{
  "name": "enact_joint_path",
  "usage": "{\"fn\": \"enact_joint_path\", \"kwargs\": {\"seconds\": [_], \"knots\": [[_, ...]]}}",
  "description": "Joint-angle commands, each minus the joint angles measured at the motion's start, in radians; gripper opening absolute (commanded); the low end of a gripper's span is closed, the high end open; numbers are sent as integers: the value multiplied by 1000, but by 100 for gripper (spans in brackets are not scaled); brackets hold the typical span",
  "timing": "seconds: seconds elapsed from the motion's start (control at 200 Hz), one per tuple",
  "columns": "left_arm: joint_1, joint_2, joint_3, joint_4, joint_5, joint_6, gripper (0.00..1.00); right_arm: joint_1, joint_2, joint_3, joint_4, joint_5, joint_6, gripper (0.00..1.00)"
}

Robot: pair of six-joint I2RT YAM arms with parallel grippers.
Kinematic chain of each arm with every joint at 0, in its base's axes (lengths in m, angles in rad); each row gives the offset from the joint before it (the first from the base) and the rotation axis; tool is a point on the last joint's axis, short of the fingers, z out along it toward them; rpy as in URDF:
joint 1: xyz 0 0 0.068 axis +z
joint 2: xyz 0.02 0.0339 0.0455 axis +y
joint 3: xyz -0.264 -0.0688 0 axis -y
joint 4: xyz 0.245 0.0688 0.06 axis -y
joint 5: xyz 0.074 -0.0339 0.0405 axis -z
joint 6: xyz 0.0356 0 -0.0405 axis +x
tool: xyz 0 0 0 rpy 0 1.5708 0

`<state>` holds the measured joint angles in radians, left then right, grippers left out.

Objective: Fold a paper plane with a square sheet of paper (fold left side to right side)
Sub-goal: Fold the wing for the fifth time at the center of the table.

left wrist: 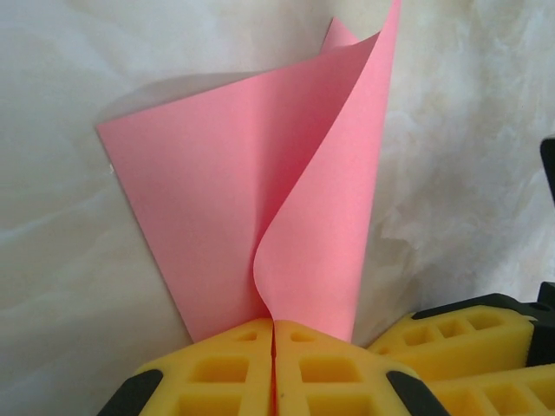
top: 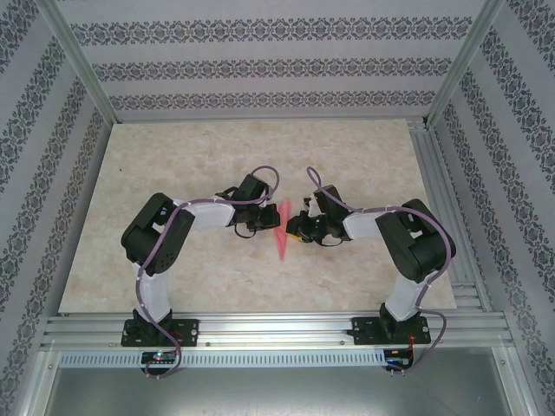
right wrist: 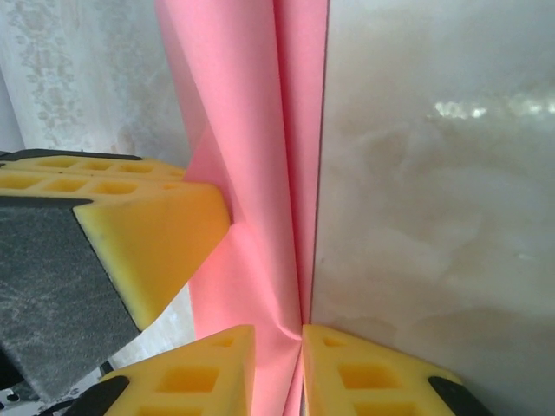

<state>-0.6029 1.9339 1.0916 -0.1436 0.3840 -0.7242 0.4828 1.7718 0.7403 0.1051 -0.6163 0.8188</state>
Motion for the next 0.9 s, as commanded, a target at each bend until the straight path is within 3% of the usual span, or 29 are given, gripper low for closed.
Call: {"fn": "enact_joint_path", "kwargs": {"seconds": [0.0, 0.195, 0.894], "knots": [[9, 23, -1, 13, 4, 22, 11, 0, -55, 5, -35, 26, -36, 22], [9, 38, -11, 31, 13, 16, 11, 6, -115, -12, -19, -1, -13, 21], [9, 62, -9, 35, 16, 13, 10, 106, -87, -95, 118, -21, 111, 20]]}}
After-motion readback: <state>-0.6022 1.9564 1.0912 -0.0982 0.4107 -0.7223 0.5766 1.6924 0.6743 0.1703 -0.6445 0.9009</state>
